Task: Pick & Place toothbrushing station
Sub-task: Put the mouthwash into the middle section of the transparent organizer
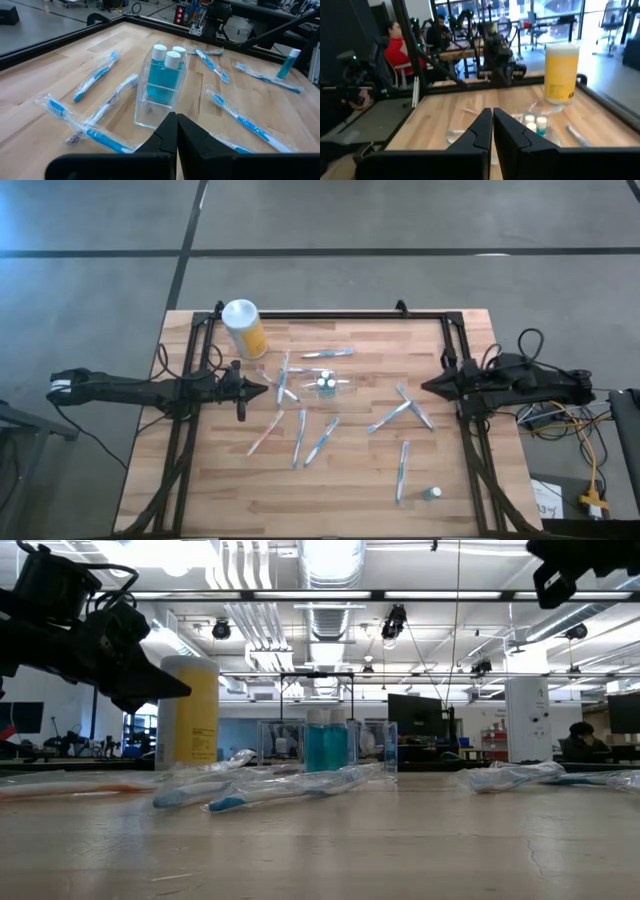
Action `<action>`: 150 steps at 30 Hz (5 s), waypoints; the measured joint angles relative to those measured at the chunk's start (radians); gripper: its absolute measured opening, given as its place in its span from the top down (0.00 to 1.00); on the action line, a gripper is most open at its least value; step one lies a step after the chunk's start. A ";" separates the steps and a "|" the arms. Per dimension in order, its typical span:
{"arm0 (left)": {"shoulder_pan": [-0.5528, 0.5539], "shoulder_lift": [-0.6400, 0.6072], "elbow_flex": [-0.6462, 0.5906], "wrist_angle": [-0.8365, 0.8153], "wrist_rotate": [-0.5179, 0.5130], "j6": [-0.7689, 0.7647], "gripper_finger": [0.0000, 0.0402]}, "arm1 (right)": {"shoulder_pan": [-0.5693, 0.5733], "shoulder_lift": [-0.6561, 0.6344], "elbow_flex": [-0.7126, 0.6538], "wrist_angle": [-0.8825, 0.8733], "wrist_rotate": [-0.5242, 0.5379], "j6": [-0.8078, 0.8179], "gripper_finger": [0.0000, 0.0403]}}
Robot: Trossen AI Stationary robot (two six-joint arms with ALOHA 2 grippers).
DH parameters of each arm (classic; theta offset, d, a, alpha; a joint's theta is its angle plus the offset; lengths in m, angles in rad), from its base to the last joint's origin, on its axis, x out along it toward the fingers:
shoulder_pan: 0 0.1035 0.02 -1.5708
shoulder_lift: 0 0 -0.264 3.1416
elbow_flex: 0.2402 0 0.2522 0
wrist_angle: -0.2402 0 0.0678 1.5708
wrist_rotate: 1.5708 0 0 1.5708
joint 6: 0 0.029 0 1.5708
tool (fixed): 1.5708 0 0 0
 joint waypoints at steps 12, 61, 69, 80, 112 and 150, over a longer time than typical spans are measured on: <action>0.000 0.000 0.000 -0.003 0.000 0.004 0.99 | 0.000 0.017 -0.107 0.056 -0.042 0.062 0.97; 0.000 0.000 0.000 -0.009 0.023 0.022 0.99 | 0.912 1.427 1.093 -1.043 0.171 1.676 0.49; -0.001 0.000 0.000 -0.027 0.043 0.023 0.99 | 0.912 1.515 1.099 -1.066 0.099 1.699 0.31; 0.000 0.000 0.000 -0.027 0.042 0.019 0.99 | 0.916 1.579 1.093 -1.086 0.047 1.727 0.27; 0.000 0.000 0.000 -0.027 0.042 0.019 0.99 | 0.925 1.601 0.932 -0.917 0.020 1.720 0.39; 0.000 0.000 0.000 -0.027 0.041 0.020 0.99 | 0.907 1.447 0.930 -0.920 0.222 1.461 0.79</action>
